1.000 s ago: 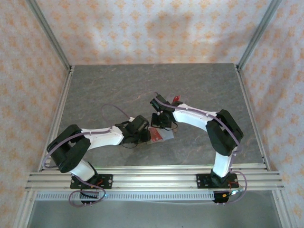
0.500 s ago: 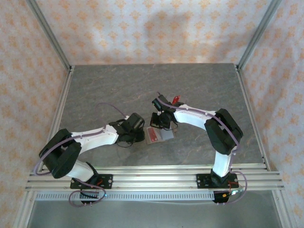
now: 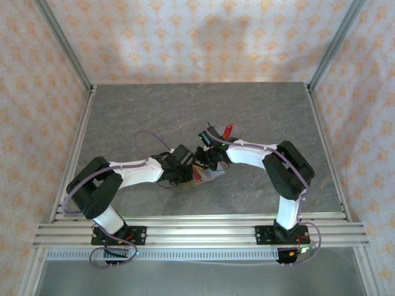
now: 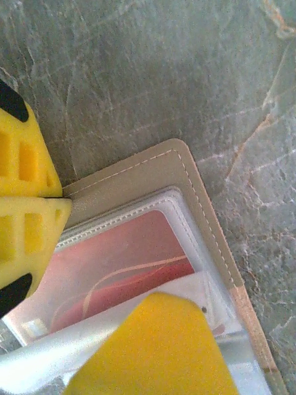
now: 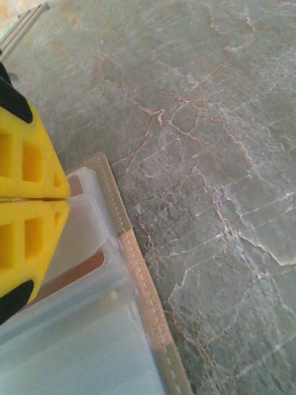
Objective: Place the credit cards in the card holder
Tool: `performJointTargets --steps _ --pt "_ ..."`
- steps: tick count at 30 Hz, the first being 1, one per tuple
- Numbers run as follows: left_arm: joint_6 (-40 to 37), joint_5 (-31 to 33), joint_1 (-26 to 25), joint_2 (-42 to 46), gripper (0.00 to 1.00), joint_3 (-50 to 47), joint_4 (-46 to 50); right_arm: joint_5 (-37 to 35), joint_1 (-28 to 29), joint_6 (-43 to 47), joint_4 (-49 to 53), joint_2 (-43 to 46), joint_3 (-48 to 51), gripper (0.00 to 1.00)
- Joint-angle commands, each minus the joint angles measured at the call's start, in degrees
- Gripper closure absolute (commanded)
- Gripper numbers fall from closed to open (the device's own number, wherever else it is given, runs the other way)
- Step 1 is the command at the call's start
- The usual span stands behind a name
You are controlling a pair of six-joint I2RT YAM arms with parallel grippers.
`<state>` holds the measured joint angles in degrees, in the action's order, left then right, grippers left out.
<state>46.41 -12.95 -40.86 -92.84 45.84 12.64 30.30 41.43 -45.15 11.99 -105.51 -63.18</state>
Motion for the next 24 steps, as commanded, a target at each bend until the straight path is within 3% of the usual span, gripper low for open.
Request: performJointTargets --steps 1,6,15,24 --pt "-0.57 -0.03 -0.09 -2.52 0.94 -0.49 -0.42 1.67 0.32 -3.47 -6.23 -0.83 1.7 0.83" --pt "-0.18 0.63 -0.1 -1.64 0.93 -1.08 0.16 3.97 0.32 -5.11 -9.86 -0.57 2.97 0.7" --pt "0.87 1.56 0.04 3.05 0.91 -2.21 2.78 9.33 0.33 -5.6 -11.26 -0.88 1.07 0.63" --pt "0.87 4.03 0.85 13.05 0.81 -5.08 9.32 7.86 -0.1 0.06 -1.94 0.42 -4.09 0.61"
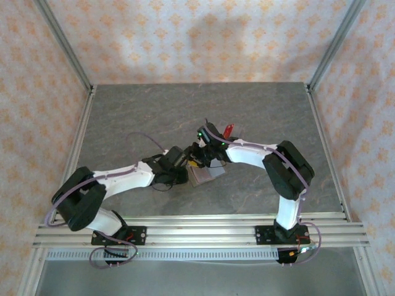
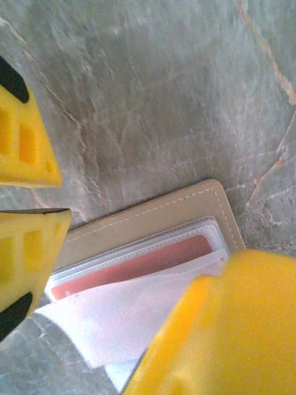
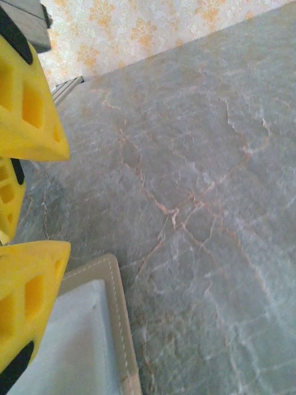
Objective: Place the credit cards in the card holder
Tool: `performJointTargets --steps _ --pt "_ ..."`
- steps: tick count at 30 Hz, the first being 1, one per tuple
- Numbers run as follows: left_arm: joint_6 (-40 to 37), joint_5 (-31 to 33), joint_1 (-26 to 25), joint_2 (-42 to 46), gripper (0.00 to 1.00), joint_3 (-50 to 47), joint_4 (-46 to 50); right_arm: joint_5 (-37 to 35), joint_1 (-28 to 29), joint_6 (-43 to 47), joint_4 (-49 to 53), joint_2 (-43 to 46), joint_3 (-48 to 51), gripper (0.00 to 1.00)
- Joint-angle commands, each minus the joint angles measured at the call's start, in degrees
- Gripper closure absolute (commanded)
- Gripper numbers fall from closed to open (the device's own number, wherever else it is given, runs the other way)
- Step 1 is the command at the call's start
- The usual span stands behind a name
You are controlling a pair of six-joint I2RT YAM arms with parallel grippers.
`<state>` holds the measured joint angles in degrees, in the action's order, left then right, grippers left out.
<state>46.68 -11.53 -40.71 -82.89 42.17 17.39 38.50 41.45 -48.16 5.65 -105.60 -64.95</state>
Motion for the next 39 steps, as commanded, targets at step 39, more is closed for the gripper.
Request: performJointTargets --steps 39 --pt "-5.64 2.81 -1.39 -12.72 0.54 13.61 8.63 -30.92 -20.77 26.23 40.63 -7.46 -27.6 0.77"
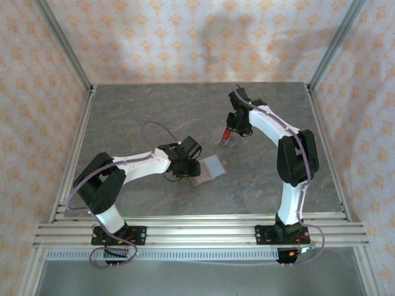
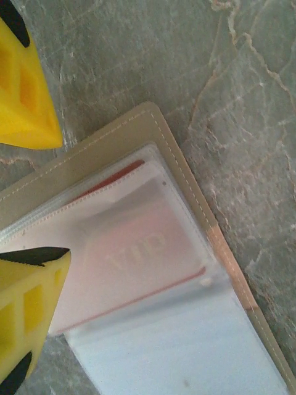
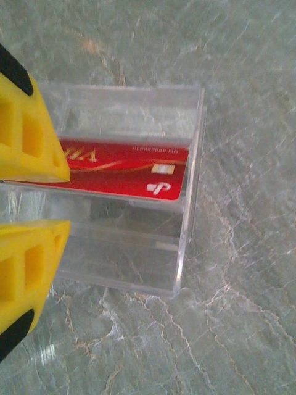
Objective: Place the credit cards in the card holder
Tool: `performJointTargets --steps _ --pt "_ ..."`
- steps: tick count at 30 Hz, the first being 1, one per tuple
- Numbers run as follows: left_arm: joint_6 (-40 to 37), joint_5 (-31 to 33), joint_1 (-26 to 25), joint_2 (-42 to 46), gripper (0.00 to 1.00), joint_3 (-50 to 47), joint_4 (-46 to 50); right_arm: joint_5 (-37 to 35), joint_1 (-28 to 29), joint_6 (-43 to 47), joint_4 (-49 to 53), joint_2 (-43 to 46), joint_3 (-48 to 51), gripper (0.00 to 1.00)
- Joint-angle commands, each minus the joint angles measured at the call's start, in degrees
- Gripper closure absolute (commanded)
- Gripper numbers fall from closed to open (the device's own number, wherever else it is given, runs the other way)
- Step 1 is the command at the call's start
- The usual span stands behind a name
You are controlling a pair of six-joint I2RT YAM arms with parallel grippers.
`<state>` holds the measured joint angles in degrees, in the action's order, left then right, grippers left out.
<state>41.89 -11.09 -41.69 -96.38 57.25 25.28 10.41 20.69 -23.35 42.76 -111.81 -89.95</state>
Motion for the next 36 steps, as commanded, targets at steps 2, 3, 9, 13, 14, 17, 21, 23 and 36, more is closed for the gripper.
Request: performJointTargets --steps 2,3,9,13,14,17,21,23,36 --pt "-0.63 2.08 -0.41 0.67 0.54 -2.18 0.28 -2.84 0.1 1.56 3.63 -2.12 -3.19 0.78" --pt "-0.54 2.04 -0.41 0.57 0.54 -2.35 0.0 -2.73 0.2 1.56 3.61 -2.45 -3.36 0.78" --pt "-0.14 2.13 -0.37 0.66 0.54 -2.71 -0.36 -1.86 0.79 1.21 2.96 -3.9 -3.22 0.84" --pt "0.2 2.21 -0.32 0.83 0.54 -3.15 -0.66 -1.21 0.98 1.07 2.13 -3.81 -2.58 0.89" --pt "0.29 2.21 -0.32 0.92 0.54 -3.35 -0.75 -0.85 1.0 1.12 1.78 -3.77 -2.35 0.89" --pt "0.55 2.08 -0.24 1.04 0.54 -3.81 -1.06 -0.52 0.93 1.07 1.72 -3.97 -2.33 0.88" --pt "0.73 2.08 -0.26 1.27 0.54 -4.12 -1.2 1.1 0.95 0.26 0.11 -2.82 -0.83 0.87" --pt "0.82 2.13 -0.26 1.43 0.54 -4.25 -1.27 2.2 0.93 -0.27 -2.41 -1.35 0.96 0.84" --pt "1.09 1.78 0.03 0.91 0.54 -4.66 -1.71 6.59 0.58 -0.83 -5.27 -1.3 1.08 0.73"
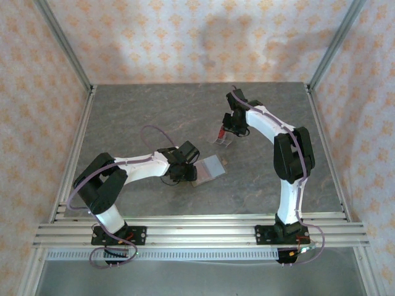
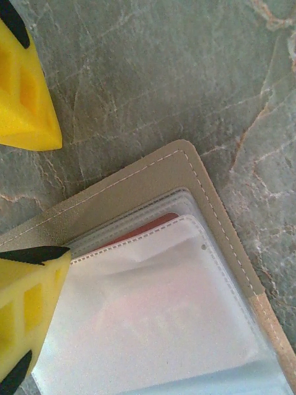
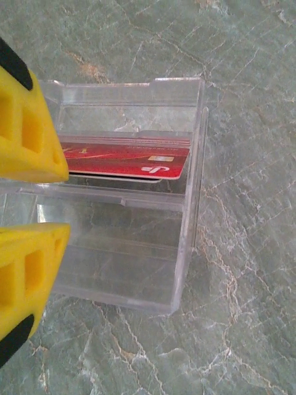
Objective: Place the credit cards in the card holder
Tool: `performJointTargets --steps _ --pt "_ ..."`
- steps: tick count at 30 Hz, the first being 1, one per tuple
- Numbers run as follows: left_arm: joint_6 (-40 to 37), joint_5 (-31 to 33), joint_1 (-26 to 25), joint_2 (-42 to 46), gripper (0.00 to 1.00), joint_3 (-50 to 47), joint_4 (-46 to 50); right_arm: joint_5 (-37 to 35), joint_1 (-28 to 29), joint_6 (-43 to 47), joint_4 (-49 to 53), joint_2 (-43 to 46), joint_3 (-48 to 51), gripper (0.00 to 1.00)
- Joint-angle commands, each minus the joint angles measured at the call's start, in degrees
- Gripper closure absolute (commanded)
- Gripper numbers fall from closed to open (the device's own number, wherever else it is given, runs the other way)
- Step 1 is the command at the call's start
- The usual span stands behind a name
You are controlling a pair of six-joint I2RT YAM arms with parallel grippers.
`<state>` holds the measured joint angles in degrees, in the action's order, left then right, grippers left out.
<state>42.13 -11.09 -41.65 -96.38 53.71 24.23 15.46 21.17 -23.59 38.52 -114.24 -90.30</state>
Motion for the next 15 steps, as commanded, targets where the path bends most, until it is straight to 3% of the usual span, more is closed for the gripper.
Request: performJointTargets --steps 1,15 --pt "0.85 1.77 -0.01 0.88 0.54 -1.08 -0.66 1.95 0.12 -0.72 -1.18 1.04 1.39 0.73" --pt "1.11 1.42 0.25 0.96 0.54 -1.33 -1.02 5.45 -0.04 -1.6 -3.92 2.35 1.93 0.75"
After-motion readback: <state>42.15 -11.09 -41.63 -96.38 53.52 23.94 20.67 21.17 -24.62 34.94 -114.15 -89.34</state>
